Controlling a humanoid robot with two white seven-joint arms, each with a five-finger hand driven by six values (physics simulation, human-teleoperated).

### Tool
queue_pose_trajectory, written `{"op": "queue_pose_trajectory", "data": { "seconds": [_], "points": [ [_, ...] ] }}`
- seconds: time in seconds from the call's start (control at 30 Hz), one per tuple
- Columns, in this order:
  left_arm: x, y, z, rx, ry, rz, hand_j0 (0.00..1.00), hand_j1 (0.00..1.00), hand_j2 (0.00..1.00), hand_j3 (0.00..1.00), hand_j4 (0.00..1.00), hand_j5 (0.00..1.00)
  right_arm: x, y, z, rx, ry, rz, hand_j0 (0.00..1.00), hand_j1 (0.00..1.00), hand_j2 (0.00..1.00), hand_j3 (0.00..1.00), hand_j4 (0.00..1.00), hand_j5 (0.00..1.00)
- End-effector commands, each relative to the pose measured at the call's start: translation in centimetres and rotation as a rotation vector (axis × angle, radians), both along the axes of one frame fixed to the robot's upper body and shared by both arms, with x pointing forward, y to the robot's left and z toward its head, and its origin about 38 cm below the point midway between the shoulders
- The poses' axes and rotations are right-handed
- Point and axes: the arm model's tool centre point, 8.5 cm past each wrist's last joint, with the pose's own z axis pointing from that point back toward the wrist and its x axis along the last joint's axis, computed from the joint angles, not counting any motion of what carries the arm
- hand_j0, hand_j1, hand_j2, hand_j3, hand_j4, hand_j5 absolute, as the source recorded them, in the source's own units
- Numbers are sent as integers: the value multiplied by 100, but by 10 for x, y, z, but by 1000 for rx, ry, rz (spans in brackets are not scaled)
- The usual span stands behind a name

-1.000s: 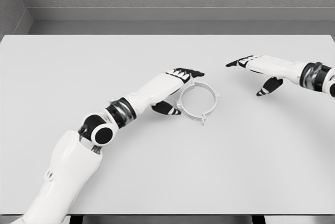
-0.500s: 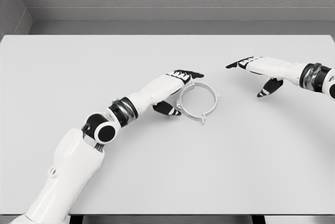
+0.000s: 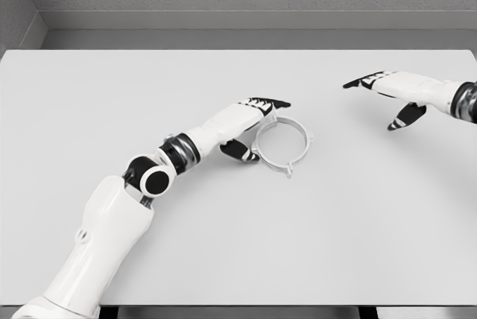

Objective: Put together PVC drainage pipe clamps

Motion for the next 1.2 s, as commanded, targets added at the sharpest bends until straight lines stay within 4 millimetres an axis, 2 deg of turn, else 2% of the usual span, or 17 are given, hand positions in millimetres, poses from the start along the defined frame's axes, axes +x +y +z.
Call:
{"op": "queue_pose_trajectory", "data": {
  "seconds": [0.0, 1.17],
  "points": [
    [0, -1, -5, -6, 17, 2, 100, 100, 100, 100, 100, 100, 0, -3, 0, 2, 3, -9, 100, 100, 100, 100, 100, 100],
    [16, 3, -1, -4, 27, 27, 100, 100, 100, 100, 100, 100, 0, -2, 0, 5, 2, -7, 100, 100, 100, 100, 100, 100]
  ]
}}
